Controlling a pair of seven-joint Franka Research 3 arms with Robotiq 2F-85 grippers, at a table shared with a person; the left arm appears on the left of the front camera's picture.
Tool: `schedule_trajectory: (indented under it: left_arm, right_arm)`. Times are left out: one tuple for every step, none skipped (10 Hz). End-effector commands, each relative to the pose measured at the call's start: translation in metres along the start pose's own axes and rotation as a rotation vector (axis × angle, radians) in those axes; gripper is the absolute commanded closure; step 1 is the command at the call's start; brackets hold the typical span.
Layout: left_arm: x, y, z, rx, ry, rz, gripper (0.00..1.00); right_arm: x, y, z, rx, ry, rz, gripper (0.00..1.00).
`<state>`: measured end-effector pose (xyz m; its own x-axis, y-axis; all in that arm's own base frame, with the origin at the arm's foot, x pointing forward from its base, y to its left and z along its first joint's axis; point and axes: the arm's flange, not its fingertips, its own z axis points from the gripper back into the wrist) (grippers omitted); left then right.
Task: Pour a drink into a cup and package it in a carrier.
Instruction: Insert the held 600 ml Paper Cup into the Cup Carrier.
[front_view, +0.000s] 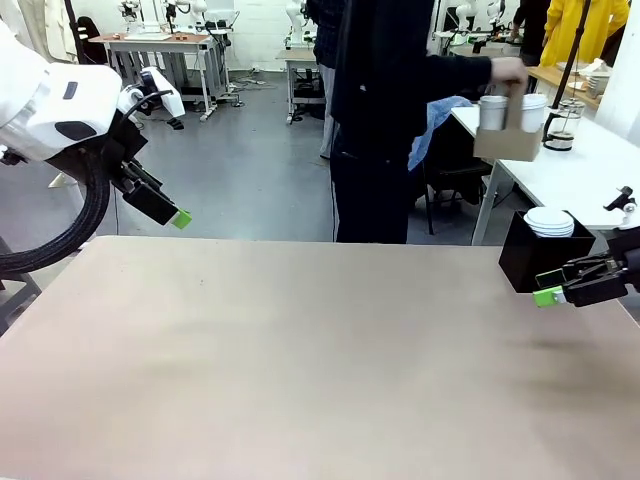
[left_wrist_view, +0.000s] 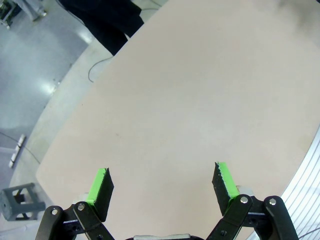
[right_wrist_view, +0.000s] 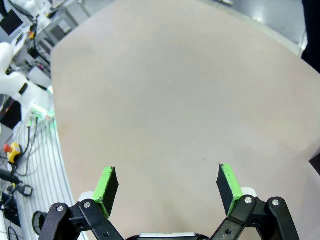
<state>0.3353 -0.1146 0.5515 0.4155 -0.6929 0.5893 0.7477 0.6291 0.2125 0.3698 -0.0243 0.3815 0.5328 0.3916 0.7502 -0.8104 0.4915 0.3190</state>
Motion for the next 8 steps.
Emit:
schedule_trajectory:
  left_arm:
    - [0.0006,-0.0006,0.0008,0.013,0.006,0.012,0.0]
    - [0.0006,-0.0006,0.0008,0.013,0.006,0.012,0.0]
    - [0.0006,-0.0006,0.0008,0.013,0.006,0.012,0.0]
    - [0.0006,-0.0006,0.0008,0.013,0.006,0.012,0.0]
    - [0.0006,-0.0006,0.0008,0.013,0.006,0.012,0.0]
    - [0.0006,-0.0006,0.0008,0.013,0.006,0.012,0.0]
    - [0.0006,-0.0006,0.0008,0.013,0.006,0.012,0.0]
    - [0.0006,-0.0006,0.0008,0.013,0.006,0.012,0.0]
  right_arm:
    - [-0.001,-0.002,-0.001,0.002,-0.02,0.016,0.0]
    - [-0.001,-0.002,-0.001,0.002,-0.02,0.016,0.0]
    - [-0.001,-0.002,-0.001,0.002,-0.02,0.016,0.0]
    - [-0.001,-0.002,-0.001,0.002,-0.02,0.016,0.0]
    - [-0.001,-0.002,-0.001,0.002,-0.02,0.016,0.0]
    - [-0.001,-0.002,-0.001,0.002,-0.02,0.016,0.0]
    - [-0.001,-0.002,-0.001,0.002,-0.02,0.016,0.0]
    - [-0.001,-0.002,-0.001,0.002,-0.02,0.016,0.0]
